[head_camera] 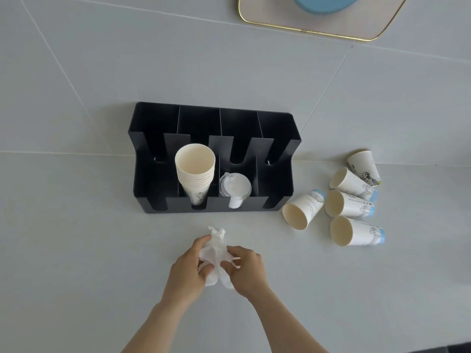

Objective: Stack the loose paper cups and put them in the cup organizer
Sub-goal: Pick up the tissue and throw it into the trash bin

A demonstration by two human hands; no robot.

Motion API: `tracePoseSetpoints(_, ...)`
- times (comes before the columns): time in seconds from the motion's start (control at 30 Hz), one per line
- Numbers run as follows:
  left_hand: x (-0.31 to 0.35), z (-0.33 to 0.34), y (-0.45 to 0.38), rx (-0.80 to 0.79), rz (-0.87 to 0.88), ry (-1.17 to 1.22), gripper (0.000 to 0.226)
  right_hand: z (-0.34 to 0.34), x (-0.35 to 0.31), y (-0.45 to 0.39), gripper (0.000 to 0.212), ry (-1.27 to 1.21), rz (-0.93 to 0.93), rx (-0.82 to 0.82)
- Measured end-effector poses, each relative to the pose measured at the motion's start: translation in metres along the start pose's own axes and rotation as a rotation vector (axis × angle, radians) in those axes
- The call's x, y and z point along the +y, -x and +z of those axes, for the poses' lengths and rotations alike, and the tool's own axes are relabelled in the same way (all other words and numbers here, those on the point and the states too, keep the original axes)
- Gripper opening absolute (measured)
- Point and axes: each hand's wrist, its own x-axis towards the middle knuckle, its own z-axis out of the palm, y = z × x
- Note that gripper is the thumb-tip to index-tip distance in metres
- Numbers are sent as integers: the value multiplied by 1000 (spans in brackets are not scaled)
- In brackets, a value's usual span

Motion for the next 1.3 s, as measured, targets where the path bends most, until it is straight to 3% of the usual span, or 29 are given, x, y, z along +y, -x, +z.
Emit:
tracePoseSetpoints(0.17,19,12,-4,-16,-45,121,84,-12,3,0,34,-189,-25,3)
tracePoseSetpoints(0.33,43,25,2,61,7,150,31,-40,9,-1,35,-244,-73,-43)
tracePoseSetpoints(0.47,64,41,10,176,-8,129,22,-68,18,-1,35,-298,-97,-113)
tracePoseSetpoints(0.57,84,55,16,241,-31,86,26,-94,27,3,21,-457,-59,-232)
tracePoseSetpoints(0.6,91,60,18,244,-53,94,31,-102,31,4,23,-496,-55,-262)
tracePoseSetpoints(0.73,119,82,31,219,-93,89,35,-125,51,4,67,-495,-94,-318)
tracePoseSetpoints(0.8,129,89,39,214,-82,101,35,-131,61,1,58,-491,-114,-342)
tracePoseSetpoints(0.87,138,91,48,205,-88,199,36,-136,66,-2,34,-481,-149,-330)
tracePoseSetpoints(0.97,146,89,63,286,-100,310,45,-136,65,-3,15,-455,-173,-278)
tracePoseSetpoints(1.07,144,83,76,374,-116,333,53,-126,53,3,11,-448,-198,-275)
tracePoseSetpoints(1.17,132,72,89,388,-151,325,40,-112,41,13,8,-465,-223,-294)
tracePoseSetpoints(1.3,106,53,110,497,-167,322,33,-88,23,30,11,-476,-248,-499)
